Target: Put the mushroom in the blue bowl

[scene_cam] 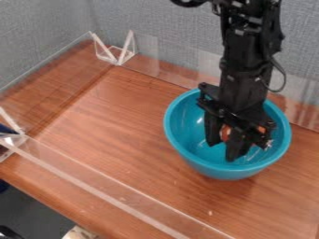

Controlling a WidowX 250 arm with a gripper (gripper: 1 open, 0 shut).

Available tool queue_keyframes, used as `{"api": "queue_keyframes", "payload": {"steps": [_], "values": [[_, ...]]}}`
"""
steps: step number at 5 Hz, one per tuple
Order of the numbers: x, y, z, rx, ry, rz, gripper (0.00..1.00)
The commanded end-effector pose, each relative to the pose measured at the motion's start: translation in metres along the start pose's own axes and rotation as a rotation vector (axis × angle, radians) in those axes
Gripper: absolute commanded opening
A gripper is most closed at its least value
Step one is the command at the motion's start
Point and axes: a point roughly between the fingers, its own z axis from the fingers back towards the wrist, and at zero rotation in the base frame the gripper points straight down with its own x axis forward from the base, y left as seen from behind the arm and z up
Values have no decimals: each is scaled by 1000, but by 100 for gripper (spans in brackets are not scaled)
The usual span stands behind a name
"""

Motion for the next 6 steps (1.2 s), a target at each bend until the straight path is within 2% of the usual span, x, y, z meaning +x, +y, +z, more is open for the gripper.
{"api": "queue_keyframes", "payload": {"steps": [1, 6], "values": [[8, 2, 27, 10, -92, 9, 0], [4, 22, 57, 56, -107, 32, 0]]}}
